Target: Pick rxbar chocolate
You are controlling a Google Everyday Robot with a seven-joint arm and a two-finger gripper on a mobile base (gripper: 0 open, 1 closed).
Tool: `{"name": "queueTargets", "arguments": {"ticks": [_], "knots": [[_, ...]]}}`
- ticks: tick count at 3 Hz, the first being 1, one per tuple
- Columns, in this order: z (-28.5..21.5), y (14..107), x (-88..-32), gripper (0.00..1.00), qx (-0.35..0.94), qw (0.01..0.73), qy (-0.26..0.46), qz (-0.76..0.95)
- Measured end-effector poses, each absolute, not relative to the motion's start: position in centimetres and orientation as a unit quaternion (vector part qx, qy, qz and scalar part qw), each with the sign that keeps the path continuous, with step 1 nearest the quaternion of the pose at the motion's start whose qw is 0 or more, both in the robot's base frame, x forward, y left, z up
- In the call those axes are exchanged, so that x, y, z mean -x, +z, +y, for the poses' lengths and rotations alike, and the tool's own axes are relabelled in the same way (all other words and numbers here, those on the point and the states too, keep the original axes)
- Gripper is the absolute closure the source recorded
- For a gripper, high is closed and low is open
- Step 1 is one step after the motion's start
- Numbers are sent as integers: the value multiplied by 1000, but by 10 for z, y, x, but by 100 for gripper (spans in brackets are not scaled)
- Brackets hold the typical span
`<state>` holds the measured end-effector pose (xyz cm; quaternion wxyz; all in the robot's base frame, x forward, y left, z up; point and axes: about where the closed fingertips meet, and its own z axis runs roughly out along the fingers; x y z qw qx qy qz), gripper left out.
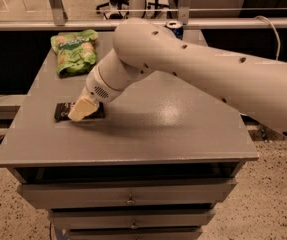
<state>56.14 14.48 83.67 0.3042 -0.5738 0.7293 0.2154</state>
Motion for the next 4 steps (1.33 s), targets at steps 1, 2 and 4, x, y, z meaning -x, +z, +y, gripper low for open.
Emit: {"name": "queueTargets", "arguments": {"ticks": [1,2,4], "knots": [[145,828,-554,65,569,300,221,734],[144,824,-547,88,565,297,224,737],[144,826,-547,100,565,297,224,737]]}}
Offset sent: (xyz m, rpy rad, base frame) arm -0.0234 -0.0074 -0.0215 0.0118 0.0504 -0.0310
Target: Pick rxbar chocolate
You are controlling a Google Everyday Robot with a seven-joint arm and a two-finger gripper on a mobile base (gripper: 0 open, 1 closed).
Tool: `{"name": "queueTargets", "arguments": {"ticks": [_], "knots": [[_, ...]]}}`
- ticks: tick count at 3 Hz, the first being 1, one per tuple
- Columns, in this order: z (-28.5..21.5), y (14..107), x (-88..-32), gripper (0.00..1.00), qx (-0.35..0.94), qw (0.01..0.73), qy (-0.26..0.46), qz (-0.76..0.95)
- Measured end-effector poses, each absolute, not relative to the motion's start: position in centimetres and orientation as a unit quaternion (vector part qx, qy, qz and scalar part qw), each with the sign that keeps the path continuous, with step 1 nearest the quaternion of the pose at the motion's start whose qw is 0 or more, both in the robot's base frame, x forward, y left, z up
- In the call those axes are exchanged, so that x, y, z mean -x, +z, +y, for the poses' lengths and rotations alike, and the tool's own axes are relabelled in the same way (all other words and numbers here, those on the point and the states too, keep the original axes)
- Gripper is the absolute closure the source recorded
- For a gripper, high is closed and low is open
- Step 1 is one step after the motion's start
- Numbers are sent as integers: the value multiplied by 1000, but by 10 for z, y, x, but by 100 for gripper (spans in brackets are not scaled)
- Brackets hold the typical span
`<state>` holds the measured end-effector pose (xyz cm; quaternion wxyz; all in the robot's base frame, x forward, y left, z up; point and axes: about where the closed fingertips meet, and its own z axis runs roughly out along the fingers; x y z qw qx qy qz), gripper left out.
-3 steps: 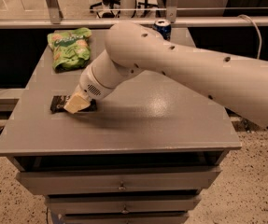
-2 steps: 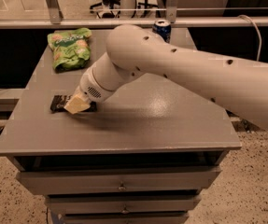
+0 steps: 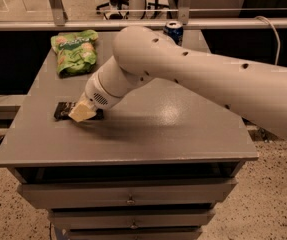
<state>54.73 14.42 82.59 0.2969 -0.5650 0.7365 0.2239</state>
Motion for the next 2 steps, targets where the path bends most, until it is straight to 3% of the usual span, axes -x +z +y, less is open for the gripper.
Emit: {"name": "queueTargets", "arguments": {"ticks": [2], "knots": [[73,939,-585,100,488,453,234,708]]}}
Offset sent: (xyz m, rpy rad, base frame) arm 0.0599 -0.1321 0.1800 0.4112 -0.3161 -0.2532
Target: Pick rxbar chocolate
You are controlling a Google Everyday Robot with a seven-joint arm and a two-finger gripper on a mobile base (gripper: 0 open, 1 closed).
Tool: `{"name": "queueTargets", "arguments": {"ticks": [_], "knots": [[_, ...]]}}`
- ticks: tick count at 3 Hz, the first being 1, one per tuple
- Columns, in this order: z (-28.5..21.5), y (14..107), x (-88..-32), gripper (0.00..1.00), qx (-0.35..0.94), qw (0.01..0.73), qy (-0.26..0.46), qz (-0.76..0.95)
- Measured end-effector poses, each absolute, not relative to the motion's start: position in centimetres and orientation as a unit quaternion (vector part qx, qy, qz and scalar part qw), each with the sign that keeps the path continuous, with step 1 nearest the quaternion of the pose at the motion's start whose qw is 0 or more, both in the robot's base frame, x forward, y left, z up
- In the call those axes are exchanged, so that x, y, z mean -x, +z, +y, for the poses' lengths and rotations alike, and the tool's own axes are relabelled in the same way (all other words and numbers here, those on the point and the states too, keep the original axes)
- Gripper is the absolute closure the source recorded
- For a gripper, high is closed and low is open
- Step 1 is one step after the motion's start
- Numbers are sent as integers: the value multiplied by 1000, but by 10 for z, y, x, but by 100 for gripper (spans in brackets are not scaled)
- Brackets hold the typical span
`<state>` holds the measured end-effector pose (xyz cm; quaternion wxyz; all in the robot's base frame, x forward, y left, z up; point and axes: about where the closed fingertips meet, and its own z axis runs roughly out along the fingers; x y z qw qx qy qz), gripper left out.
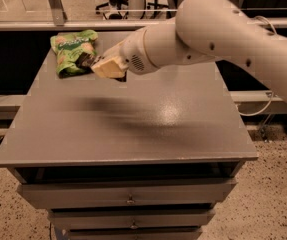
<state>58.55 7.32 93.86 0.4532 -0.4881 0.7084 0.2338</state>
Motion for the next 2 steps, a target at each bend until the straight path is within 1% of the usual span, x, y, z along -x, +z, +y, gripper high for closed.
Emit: {"name": "queueTargets", "arguments": {"ticks": [1,2], "knots": [[42,960,-592,100,457,483,245,705],[38,962,-592,100,454,485,246,706]]}}
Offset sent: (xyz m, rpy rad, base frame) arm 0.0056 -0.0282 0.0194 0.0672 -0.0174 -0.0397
